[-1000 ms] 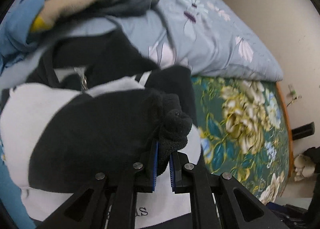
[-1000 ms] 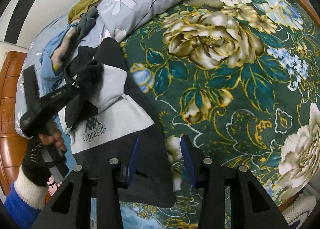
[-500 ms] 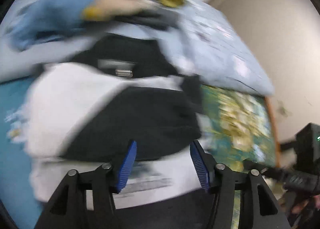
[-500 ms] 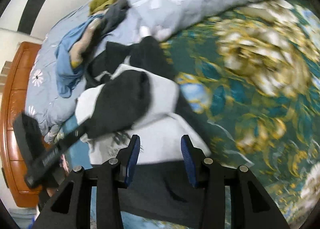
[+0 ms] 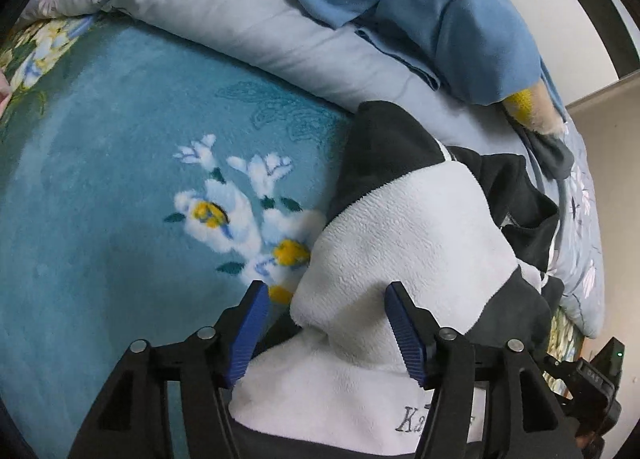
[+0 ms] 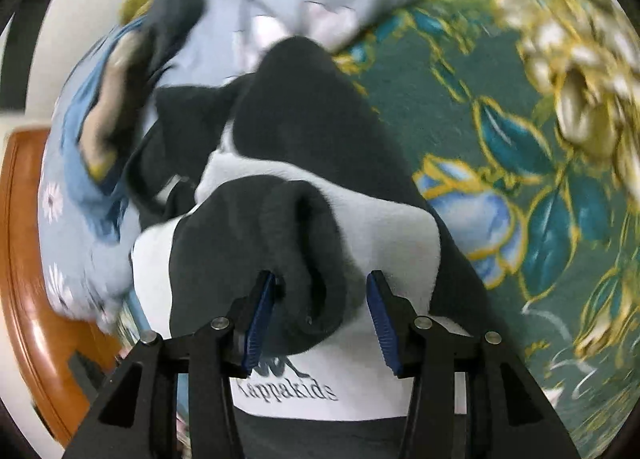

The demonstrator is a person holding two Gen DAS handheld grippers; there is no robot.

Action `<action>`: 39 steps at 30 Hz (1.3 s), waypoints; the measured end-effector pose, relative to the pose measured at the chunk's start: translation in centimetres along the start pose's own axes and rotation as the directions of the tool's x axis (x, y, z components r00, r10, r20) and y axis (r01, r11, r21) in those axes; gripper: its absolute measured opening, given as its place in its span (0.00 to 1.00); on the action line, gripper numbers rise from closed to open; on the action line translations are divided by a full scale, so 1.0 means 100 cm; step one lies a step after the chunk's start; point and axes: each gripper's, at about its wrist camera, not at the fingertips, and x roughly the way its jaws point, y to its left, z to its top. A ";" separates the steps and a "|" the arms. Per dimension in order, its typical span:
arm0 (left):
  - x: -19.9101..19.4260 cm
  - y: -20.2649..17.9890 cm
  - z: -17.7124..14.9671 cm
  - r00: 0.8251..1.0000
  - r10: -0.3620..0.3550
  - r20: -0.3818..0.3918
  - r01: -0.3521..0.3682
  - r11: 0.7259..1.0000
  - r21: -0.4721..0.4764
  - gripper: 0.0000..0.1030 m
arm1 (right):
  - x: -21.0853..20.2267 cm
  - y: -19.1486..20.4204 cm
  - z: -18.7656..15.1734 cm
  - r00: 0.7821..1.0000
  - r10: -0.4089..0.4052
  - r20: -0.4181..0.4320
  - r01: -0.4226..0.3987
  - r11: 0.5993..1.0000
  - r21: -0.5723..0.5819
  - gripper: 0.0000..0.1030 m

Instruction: Fold clothes

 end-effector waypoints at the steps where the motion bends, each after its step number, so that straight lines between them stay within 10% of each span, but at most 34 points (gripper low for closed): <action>1: 0.000 0.000 0.000 1.000 -0.002 -0.003 0.002 1.000 0.001 0.63 | 0.000 0.000 0.000 1.000 0.006 0.008 -0.006 1.000 0.017 0.47; 5: 0.001 -0.001 0.005 1.000 -0.009 -0.011 0.009 1.000 0.010 0.63 | -0.005 0.019 -0.002 1.000 -0.005 0.026 0.007 0.999 -0.045 0.21; 8: -0.001 -0.001 0.005 1.000 -0.012 -0.008 0.012 1.000 0.021 0.63 | -0.015 0.044 -0.002 0.999 -0.019 0.042 0.026 0.988 -0.151 0.18; 15: -0.009 -0.016 -0.003 0.998 -0.057 0.020 0.055 0.995 0.088 0.63 | -0.060 0.067 -0.003 0.986 -0.056 0.157 0.106 0.936 -0.336 0.18; 28: 0.007 -0.013 0.001 1.000 0.008 -0.010 -0.006 0.990 0.143 0.75 | -0.004 -0.006 0.009 0.987 -0.153 0.051 0.159 0.973 -0.167 0.20; 39: -0.022 -0.003 0.007 0.991 -0.129 -0.042 0.133 0.985 0.111 0.74 | -0.020 -0.003 -0.003 0.987 -0.144 0.076 0.156 0.969 -0.190 0.32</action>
